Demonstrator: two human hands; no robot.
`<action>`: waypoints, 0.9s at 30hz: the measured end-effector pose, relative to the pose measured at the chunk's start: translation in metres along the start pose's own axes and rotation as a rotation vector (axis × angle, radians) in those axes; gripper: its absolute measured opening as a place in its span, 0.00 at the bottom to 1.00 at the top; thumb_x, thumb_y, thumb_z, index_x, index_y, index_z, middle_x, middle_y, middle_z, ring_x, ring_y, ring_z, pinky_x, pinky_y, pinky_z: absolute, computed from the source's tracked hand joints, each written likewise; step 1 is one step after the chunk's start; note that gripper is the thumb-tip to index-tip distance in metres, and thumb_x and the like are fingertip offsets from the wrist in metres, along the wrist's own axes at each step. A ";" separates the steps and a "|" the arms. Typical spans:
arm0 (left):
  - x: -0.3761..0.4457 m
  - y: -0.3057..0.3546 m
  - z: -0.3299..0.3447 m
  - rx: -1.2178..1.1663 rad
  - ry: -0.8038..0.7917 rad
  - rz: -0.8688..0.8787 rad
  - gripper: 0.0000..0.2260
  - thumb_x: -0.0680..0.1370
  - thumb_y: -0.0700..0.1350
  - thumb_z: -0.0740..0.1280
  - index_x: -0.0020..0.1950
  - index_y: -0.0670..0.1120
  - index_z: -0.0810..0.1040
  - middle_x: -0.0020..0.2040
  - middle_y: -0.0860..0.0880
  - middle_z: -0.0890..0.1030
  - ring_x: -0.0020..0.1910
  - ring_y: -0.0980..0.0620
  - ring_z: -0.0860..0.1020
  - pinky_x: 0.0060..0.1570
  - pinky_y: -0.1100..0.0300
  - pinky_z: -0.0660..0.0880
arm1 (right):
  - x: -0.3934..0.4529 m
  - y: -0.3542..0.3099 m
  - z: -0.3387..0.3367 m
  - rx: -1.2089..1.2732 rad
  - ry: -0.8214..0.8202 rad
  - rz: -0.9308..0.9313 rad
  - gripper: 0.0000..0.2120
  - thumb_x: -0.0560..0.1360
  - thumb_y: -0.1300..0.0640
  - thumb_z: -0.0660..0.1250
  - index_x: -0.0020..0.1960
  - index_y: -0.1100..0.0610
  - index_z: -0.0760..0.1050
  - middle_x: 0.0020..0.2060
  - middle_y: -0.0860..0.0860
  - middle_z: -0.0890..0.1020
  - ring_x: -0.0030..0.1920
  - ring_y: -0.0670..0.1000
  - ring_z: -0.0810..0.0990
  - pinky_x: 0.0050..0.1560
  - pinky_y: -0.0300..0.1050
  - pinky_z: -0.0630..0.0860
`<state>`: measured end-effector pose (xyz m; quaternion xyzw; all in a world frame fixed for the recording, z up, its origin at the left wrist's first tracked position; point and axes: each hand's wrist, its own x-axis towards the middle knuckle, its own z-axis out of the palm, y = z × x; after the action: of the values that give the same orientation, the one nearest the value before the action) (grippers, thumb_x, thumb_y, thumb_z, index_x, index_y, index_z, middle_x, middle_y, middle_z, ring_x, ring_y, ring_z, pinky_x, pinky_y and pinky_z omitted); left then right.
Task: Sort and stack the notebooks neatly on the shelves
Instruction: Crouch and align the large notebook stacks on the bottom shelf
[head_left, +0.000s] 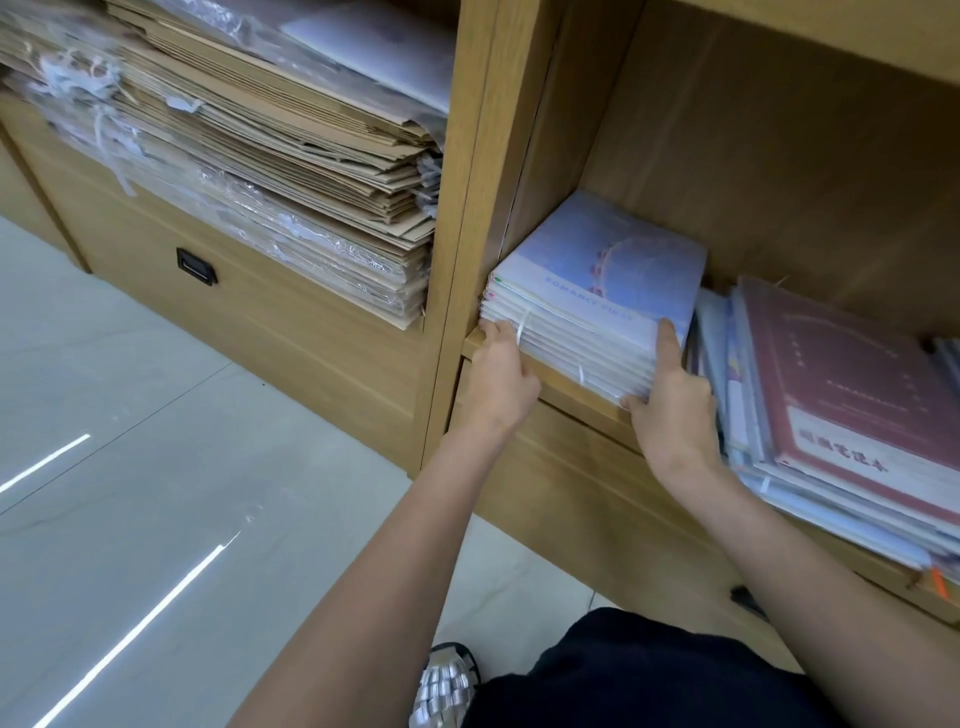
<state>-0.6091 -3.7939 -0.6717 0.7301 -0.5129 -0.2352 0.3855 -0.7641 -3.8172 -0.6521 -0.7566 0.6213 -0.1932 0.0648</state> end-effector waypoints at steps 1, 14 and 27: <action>-0.002 0.002 0.001 -0.014 0.010 -0.015 0.20 0.75 0.31 0.57 0.67 0.36 0.65 0.72 0.39 0.61 0.61 0.40 0.72 0.49 0.61 0.67 | 0.002 0.000 0.000 0.007 -0.011 -0.003 0.38 0.75 0.66 0.65 0.77 0.55 0.47 0.41 0.61 0.77 0.43 0.61 0.77 0.46 0.53 0.76; -0.015 0.032 0.005 -0.087 -0.117 -0.083 0.23 0.78 0.35 0.58 0.72 0.32 0.56 0.76 0.36 0.45 0.65 0.39 0.68 0.59 0.58 0.66 | 0.029 0.009 -0.016 0.812 -0.243 0.253 0.44 0.70 0.65 0.72 0.76 0.48 0.50 0.59 0.45 0.70 0.63 0.51 0.71 0.65 0.56 0.71; -0.021 0.023 0.005 -0.076 -0.078 0.023 0.31 0.78 0.36 0.59 0.77 0.41 0.45 0.76 0.42 0.38 0.73 0.45 0.59 0.61 0.65 0.60 | 0.029 0.015 -0.015 0.595 -0.215 0.189 0.44 0.71 0.56 0.73 0.77 0.47 0.49 0.68 0.51 0.69 0.67 0.56 0.69 0.65 0.58 0.71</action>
<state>-0.6334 -3.7800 -0.6575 0.6993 -0.5267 -0.2784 0.3952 -0.7783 -3.8467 -0.6374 -0.6597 0.5946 -0.2782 0.3658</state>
